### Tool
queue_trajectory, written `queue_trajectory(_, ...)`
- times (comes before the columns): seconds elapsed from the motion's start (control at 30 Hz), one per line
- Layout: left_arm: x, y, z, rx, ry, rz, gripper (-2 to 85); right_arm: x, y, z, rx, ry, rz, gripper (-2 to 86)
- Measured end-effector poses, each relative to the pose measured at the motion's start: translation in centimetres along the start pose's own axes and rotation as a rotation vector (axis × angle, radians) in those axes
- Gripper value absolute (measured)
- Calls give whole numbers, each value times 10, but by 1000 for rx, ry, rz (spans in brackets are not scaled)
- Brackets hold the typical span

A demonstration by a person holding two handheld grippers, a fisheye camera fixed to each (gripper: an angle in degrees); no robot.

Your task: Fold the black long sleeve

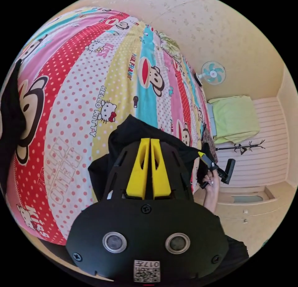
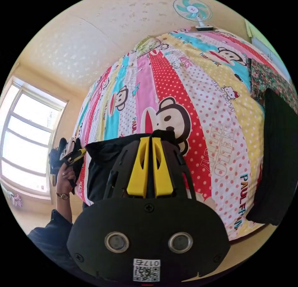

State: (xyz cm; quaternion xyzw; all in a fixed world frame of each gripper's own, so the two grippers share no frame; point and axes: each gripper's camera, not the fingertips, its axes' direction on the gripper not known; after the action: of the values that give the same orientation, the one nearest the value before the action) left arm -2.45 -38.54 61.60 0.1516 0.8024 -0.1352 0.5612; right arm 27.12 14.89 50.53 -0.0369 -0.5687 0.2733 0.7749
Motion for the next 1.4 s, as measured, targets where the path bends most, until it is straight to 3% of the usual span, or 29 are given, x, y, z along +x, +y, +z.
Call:
queue_trajectory(0.17, -43, -18, -15, 145, -2, -131, 48, 46, -19, 26, -57, -41, 134, 77)
queue_trajectory(0.23, -61, 17, -34, 193, 63, -99, 96, 32, -1, 15, -25, -34, 65, 85)
queue_trajectory(0.33, -75, 91, -47, 172, -27, -26, 119, -23, 51, -2, 31, -4, -145, 82)
queue_trajectory(0.53, -106, 251, -44, 51, -120, -112, 159, -115, 148, 34, -120, -132, -412, 61)
queue_trajectory(0.63, -121, 300, -52, 161, -79, -197, 143, -127, 198, 59, -42, -139, -466, 38)
queue_trajectory(0.7, -137, 303, -51, 177, 16, -232, 119, -124, 223, 118, -192, -5, -497, 20)
queue_trajectory(0.8, -148, 279, -24, -36, 142, -256, 70, -120, 224, 103, -202, 17, -490, 10)
queue_trajectory(0.87, -134, 272, -21, -70, 144, -266, 55, -111, 216, 83, -261, -19, -471, 8)
queue_trajectory(1.0, -19, 256, -47, 79, 122, 28, 45, -52, 220, 11, -182, -189, -359, 6)
queue_trajectory(1.13, 132, 271, 4, -45, 124, 389, 43, 14, 231, -23, -225, -170, -223, 7)
queue_trajectory(1.23, 200, 318, 67, -183, 121, 561, 50, 70, 241, -47, -220, -232, -96, 11)
queue_trajectory(1.33, 214, 360, 120, -339, 96, 613, 95, 119, 247, -69, -201, -305, 17, 23)
queue_trajectory(1.4, 198, 371, 118, -321, 73, 582, 126, 149, 246, -87, -195, -366, 66, 45)
